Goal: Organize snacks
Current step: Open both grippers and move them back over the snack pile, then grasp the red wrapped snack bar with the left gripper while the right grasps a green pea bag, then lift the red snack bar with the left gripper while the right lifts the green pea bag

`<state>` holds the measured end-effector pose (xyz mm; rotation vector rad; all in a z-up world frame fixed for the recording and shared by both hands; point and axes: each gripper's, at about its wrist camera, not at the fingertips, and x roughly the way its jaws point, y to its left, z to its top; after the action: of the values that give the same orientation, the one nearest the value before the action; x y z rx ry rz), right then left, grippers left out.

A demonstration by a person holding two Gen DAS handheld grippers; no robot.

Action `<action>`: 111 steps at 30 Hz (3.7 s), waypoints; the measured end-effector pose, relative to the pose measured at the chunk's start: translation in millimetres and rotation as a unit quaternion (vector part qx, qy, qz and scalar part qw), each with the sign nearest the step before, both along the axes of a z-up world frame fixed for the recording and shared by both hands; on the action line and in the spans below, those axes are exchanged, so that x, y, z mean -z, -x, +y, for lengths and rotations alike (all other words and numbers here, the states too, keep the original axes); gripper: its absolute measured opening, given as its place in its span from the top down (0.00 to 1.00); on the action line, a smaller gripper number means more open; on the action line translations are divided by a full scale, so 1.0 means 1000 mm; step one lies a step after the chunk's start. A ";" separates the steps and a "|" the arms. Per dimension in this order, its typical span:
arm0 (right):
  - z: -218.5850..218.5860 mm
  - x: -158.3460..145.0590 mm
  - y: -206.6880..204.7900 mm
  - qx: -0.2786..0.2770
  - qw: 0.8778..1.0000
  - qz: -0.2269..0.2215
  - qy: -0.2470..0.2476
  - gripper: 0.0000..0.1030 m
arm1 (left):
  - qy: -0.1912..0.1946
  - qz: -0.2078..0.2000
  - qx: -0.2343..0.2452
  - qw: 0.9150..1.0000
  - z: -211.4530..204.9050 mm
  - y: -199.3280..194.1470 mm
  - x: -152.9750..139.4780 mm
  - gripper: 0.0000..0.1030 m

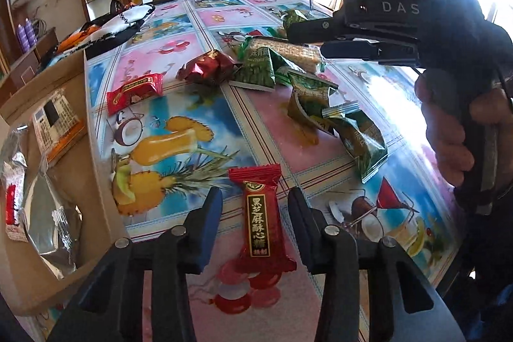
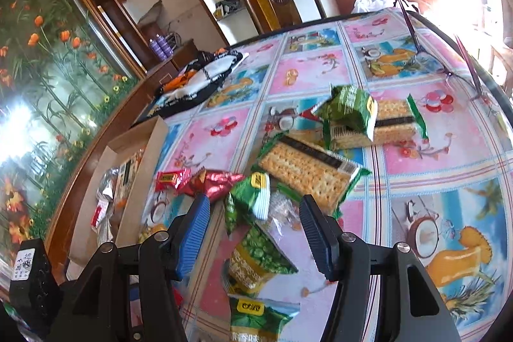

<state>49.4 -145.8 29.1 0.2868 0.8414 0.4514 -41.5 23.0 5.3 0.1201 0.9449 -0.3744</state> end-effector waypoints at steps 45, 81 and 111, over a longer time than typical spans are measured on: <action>0.017 0.002 0.029 -0.003 0.995 -0.059 0.082 0.67 | -0.006 -0.078 -0.133 0.988 -0.014 -0.072 -0.026 0.81; 0.020 -0.001 0.036 -0.020 0.996 -0.059 0.061 0.67 | -0.013 -0.018 -0.147 0.989 0.000 -0.082 -0.001 0.82; 0.033 -0.002 0.042 -0.046 0.994 -0.080 0.066 0.67 | 0.019 -0.099 -0.181 0.978 0.020 -0.064 -0.034 0.82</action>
<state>7.5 -113.1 31.5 0.0885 0.7256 0.4957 22.1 42.9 39.7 -0.0512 0.7437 -0.0416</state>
